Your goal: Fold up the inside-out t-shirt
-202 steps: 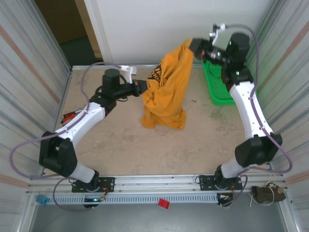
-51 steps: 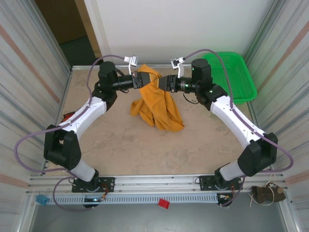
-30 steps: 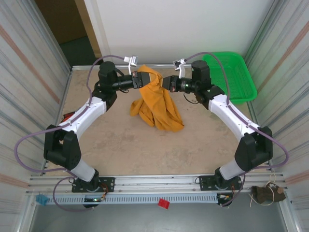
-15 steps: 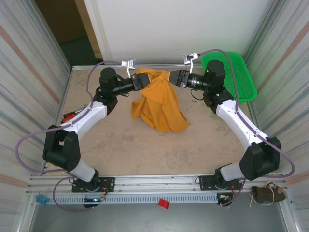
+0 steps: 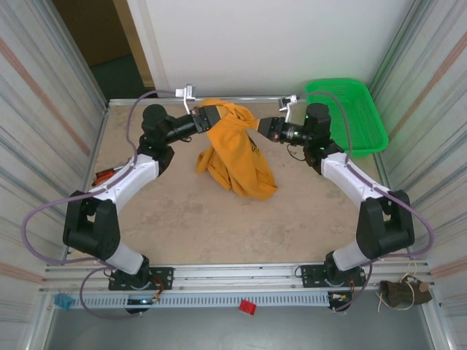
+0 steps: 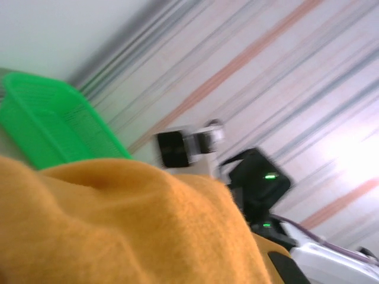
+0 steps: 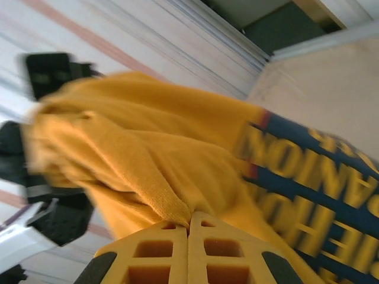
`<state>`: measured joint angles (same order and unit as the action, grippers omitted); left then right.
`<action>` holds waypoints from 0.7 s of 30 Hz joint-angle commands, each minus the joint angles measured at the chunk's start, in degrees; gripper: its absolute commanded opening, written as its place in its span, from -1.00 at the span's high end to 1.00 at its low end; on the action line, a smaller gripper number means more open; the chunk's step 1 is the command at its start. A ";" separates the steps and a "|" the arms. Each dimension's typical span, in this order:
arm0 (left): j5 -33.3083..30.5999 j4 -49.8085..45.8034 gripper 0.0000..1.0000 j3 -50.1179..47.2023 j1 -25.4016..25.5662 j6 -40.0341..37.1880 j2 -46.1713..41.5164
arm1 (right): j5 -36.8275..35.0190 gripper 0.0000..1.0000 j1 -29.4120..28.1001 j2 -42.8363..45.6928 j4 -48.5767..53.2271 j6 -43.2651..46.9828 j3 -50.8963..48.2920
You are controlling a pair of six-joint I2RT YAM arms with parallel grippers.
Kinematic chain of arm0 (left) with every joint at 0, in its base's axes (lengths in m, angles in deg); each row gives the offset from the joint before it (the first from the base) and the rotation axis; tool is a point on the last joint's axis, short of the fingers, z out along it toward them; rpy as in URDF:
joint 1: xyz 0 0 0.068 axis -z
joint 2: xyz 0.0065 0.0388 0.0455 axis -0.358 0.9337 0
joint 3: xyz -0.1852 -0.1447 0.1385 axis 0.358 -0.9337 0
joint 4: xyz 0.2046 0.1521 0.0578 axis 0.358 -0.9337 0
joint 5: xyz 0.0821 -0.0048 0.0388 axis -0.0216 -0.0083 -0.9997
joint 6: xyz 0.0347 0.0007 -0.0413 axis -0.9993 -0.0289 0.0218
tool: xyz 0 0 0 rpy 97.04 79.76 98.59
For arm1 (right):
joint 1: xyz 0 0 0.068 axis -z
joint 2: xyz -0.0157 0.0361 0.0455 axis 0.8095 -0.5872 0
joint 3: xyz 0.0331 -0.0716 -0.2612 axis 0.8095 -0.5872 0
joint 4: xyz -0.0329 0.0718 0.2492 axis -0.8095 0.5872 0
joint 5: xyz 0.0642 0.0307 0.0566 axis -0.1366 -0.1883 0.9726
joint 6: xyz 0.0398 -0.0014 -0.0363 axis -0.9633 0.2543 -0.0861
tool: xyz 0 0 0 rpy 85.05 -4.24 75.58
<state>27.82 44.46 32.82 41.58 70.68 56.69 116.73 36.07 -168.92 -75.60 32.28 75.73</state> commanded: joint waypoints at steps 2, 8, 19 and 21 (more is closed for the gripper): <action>4.19 22.67 1.00 2.78 -0.56 14.86 4.72 | -3.77 1.00 -2.34 -4.66 3.25 0.93 -0.66; 4.98 24.60 1.00 3.90 -0.56 16.99 6.96 | -3.53 0.46 -2.59 -0.54 12.72 6.23 2.37; 6.29 21.03 1.00 5.12 -0.19 16.37 7.20 | -6.27 0.38 -3.96 11.39 22.29 15.41 10.74; 6.48 19.69 1.00 5.22 -0.12 15.38 6.94 | -6.89 0.26 -5.48 10.80 22.62 15.93 13.06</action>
<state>32.98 62.31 35.69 41.29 86.92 65.87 110.53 32.31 -157.69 -55.10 45.26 86.38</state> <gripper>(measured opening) 0.064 0.362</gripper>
